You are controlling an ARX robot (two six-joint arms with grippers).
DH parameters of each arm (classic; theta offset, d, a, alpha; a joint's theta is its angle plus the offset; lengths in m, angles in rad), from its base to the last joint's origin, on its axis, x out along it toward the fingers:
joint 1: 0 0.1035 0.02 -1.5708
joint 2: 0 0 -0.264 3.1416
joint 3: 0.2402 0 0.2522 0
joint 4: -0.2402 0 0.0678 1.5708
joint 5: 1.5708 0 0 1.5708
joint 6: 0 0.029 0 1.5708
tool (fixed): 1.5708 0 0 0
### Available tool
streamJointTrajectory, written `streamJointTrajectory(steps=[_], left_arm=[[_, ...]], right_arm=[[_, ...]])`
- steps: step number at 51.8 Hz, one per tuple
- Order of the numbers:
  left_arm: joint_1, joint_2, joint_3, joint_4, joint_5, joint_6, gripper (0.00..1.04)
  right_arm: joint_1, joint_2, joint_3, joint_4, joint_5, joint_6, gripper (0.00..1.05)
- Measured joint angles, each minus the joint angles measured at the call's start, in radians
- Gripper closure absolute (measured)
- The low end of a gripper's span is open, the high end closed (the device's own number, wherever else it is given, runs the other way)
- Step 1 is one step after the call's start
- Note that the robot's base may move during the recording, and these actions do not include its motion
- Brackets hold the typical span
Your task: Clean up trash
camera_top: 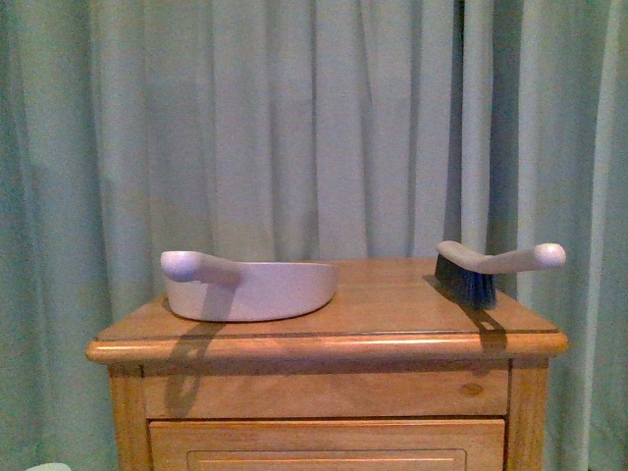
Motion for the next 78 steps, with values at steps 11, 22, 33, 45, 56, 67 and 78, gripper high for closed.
streamJointTrajectory(steps=[11, 22, 33, 45, 56, 67, 78], left_arm=[[0.000, 0.000, 0.000, 0.000, 0.000, 0.000, 0.08], [0.000, 0.000, 0.000, 0.000, 0.000, 0.000, 0.08], [0.000, 0.000, 0.000, 0.000, 0.000, 0.000, 0.08], [0.053, 0.446, 0.225, -0.031, 0.018, -0.095, 0.08], [-0.158, 1.131, 0.939, -0.307, -0.044, 0.116, 0.08], [-0.316, 1.453, 1.308, -0.470, -0.164, 0.134, 0.08], [-0.375, 1.659, 1.442, -0.497, -0.244, 0.068, 0.08]], right_arm=[[0.000, 0.000, 0.000, 0.000, 0.000, 0.000, 0.07], [0.000, 0.000, 0.000, 0.000, -0.001, 0.000, 0.07], [0.000, 0.000, 0.000, 0.000, 0.000, 0.000, 0.07], [0.000, 0.000, 0.000, 0.000, -0.001, 0.000, 0.07], [0.000, 0.000, 0.000, 0.000, 0.000, 0.000, 0.07], [0.000, 0.000, 0.000, 0.000, 0.000, 0.000, 0.07], [0.000, 0.000, 0.000, 0.000, 0.000, 0.000, 0.07]])
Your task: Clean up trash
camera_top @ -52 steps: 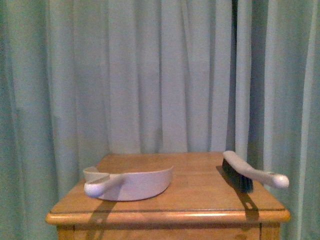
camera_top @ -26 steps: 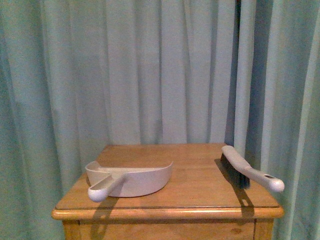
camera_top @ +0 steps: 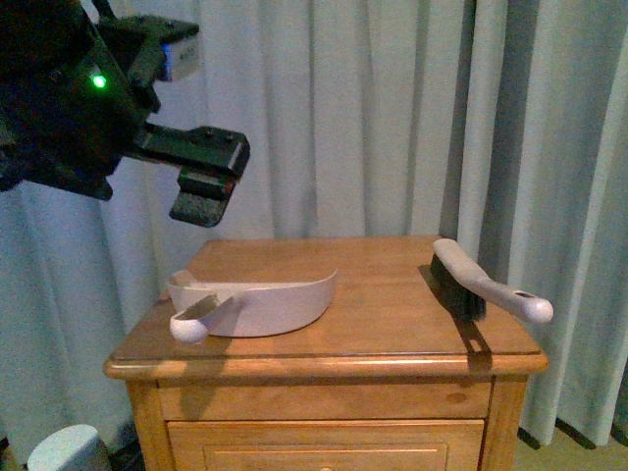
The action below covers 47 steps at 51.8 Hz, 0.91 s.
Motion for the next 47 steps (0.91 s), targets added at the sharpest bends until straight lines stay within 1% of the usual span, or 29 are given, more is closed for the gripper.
streamJointTrajectory(steps=[6, 11, 24, 36, 47], left_arm=[[-0.002, 0.085, 0.015, 0.005, -0.015, -0.039, 0.08], [-0.009, 0.150, 0.038, 0.016, -0.006, -0.072, 0.08], [-0.007, 0.223, 0.077, 0.027, -0.011, -0.120, 0.08], [0.000, 0.280, 0.099, 0.037, -0.019, -0.137, 0.08], [0.024, 0.322, 0.113, 0.046, -0.020, -0.141, 0.08]], right_arm=[[0.000, 0.000, 0.000, 0.000, 0.000, 0.000, 0.07], [0.000, 0.000, 0.000, 0.000, 0.000, 0.000, 0.07], [0.000, 0.000, 0.000, 0.000, 0.000, 0.000, 0.07], [0.000, 0.000, 0.000, 0.000, 0.000, 0.000, 0.07], [0.000, 0.000, 0.000, 0.000, 0.000, 0.000, 0.07]])
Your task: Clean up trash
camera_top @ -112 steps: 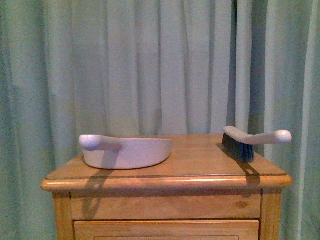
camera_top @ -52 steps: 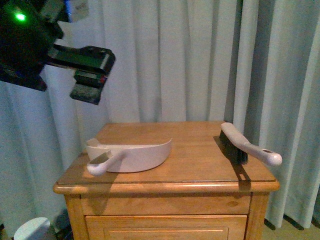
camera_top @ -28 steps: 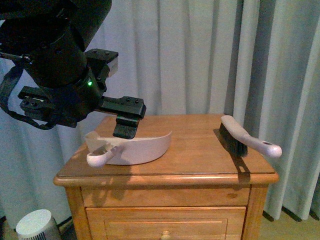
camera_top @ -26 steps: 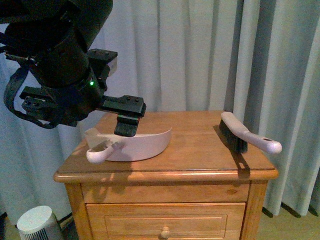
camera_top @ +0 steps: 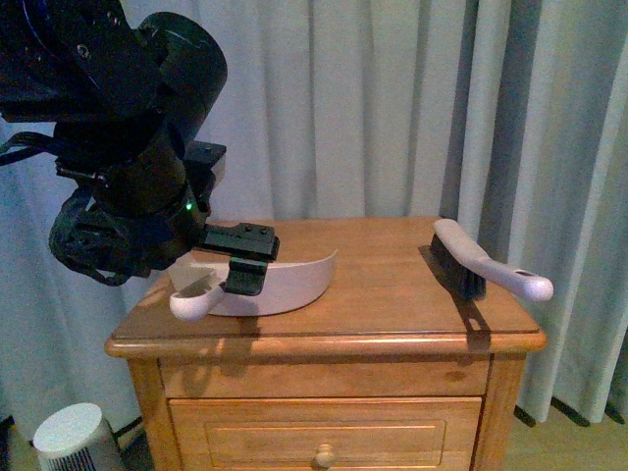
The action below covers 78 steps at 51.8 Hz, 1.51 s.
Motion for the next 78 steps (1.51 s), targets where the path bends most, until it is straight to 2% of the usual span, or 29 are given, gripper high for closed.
streamJointTrajectory(steps=[37, 60, 73, 78], left_arm=[[0.000, 0.069, 0.010, 0.044, 0.003, -0.020, 0.08], [-0.006, 0.070, 0.006, 0.060, 0.010, -0.018, 0.75], [-0.007, 0.068, -0.015, 0.102, 0.006, -0.018, 0.77], [-0.007, 0.026, -0.086, 0.197, 0.000, -0.002, 0.77]], right_arm=[[0.000, 0.000, 0.000, 0.000, 0.000, 0.000, 0.07], [0.000, 0.000, 0.000, 0.000, 0.000, 0.000, 0.07], [0.000, 0.000, 0.000, 0.000, 0.000, 0.000, 0.07], [0.000, 0.000, 0.000, 0.000, 0.000, 0.000, 0.07]])
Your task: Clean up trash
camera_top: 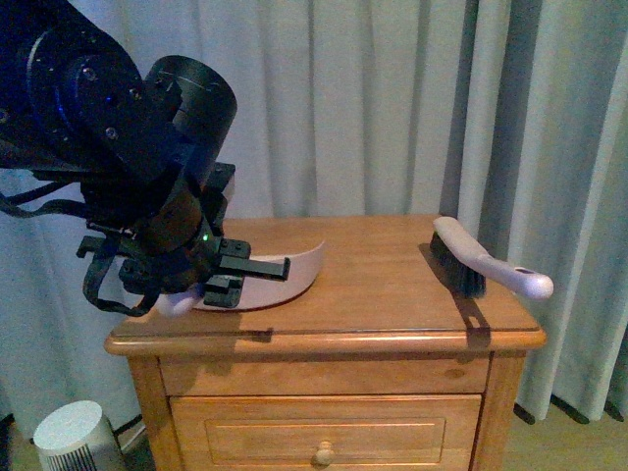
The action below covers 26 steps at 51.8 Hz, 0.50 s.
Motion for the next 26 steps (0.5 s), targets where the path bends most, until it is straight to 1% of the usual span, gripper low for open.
streamJointTrajectory(steps=[5, 8, 11, 13, 17, 22, 26], left_arm=[[-0.002, -0.097, -0.103, 0.140, -0.003, 0.043, 0.77], [-0.004, -0.193, -0.179, 0.238, -0.003, 0.098, 0.77], [-0.004, -0.306, -0.260, 0.328, 0.030, 0.127, 0.77], [-0.004, -0.381, -0.319, 0.386, 0.029, 0.178, 0.77], [0.009, -0.537, -0.438, 0.443, 0.079, 0.265, 0.77], [0.056, -0.750, -0.582, 0.422, 0.173, 0.314, 0.77], [0.100, -0.895, -0.662, 0.394, 0.203, 0.345, 0.77]], right_arm=[[0.000, 0.000, 0.000, 0.000, 0.000, 0.000, 0.07], [0.000, 0.000, 0.000, 0.000, 0.000, 0.000, 0.07], [0.000, 0.000, 0.000, 0.000, 0.000, 0.000, 0.07], [0.000, 0.000, 0.000, 0.000, 0.000, 0.000, 0.07], [0.000, 0.000, 0.000, 0.000, 0.000, 0.000, 0.07], [0.000, 0.000, 0.000, 0.000, 0.000, 0.000, 0.07], [0.000, 0.000, 0.000, 0.000, 0.000, 0.000, 0.07]])
